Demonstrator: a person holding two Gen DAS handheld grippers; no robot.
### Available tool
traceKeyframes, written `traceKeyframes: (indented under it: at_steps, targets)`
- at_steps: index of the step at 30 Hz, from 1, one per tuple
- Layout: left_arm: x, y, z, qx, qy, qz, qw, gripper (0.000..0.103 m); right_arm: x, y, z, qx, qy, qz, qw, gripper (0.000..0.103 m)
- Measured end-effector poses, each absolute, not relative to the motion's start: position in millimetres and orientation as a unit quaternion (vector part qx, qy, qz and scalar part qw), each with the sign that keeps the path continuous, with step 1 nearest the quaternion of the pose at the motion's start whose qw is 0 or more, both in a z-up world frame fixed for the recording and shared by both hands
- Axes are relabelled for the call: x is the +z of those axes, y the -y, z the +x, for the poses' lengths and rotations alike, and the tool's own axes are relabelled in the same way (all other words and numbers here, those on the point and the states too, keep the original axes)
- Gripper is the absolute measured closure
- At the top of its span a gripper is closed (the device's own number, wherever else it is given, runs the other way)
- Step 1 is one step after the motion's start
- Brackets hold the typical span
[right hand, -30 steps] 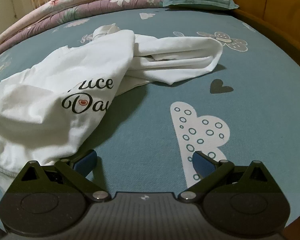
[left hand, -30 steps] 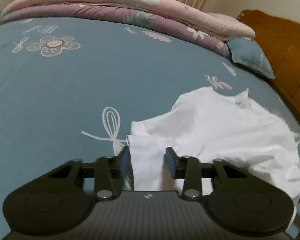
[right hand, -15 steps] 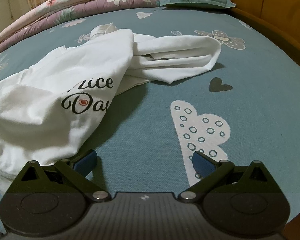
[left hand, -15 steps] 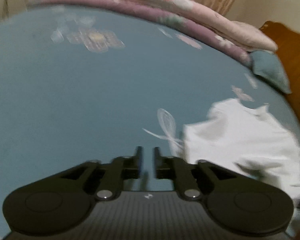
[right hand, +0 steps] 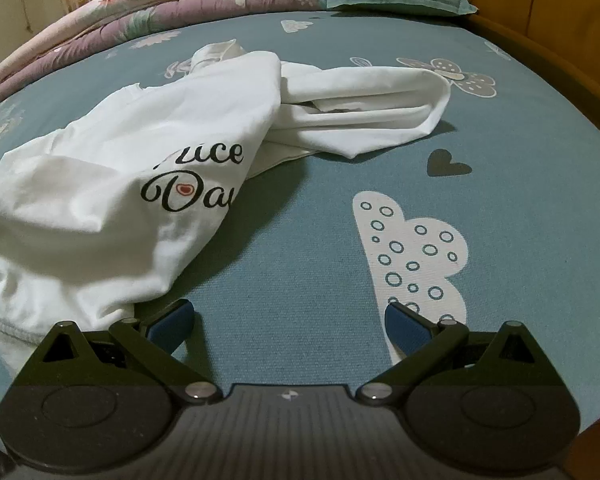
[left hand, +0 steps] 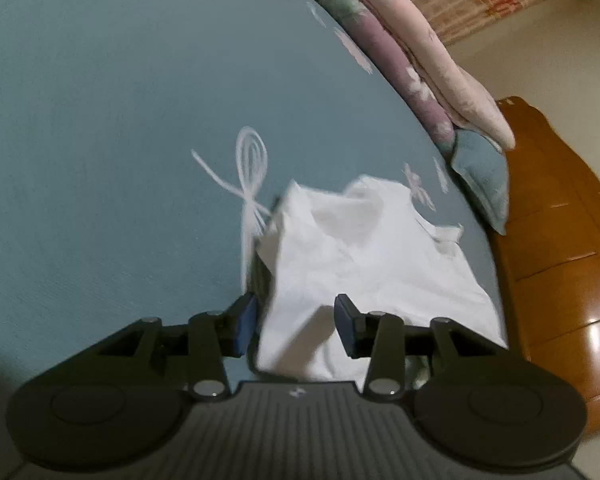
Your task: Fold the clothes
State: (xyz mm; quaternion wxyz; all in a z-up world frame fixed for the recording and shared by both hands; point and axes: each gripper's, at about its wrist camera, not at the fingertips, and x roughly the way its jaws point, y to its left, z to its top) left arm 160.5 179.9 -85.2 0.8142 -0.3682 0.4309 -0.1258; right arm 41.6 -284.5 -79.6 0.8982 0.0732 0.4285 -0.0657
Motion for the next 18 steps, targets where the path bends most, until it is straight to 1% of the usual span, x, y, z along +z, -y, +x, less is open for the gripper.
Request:
traceKeyframes:
  at_steps: [4,6,7,8,9,11,16,17,18]
  targets:
    - [-95,-180,151,-0.141,-0.42,-0.382,0.811,0.062,-81,286,40,-0.063,-0.426,0.074,0.9,0.0]
    - [-99,-185,156,-0.128,-0.419,-0.401,0.804,0.073,-81,285,41,-0.063,-0.427,0.073,0.899,0.0]
    - [-99,-184,158,-0.117,-0.422,-0.399,0.806,0.083,-80,285,41,-0.063,-0.427,0.072,0.899,0.0]
    - [-97,-182,158,-0.109,-0.425,-0.388,0.81,0.088,-80,285,41,-0.063,-0.427,0.071,0.899,0.0]
    - [-93,-179,158,-0.104,-0.425,-0.371,0.819,0.089,-80,285,40,-0.062,-0.427,0.072,0.899,0.0]
    - [-81,-169,153,-0.097,-0.419,-0.327,0.842,0.095,-81,286,40,-0.061,-0.426,0.071,0.9,0.0]
    - [-41,-178,149,-0.088,-0.398,-0.27,0.872,0.097,-80,285,42,-0.063,-0.432,0.068,0.897,0.0]
    - [-33,-184,148,-0.082,-0.393,-0.263,0.877,0.103,-80,286,42,-0.063,-0.431,0.07,0.897,0.0]
    - [-24,-192,146,-0.076,-0.387,-0.256,0.882,0.103,-81,285,42,-0.063,-0.431,0.07,0.898,0.0]
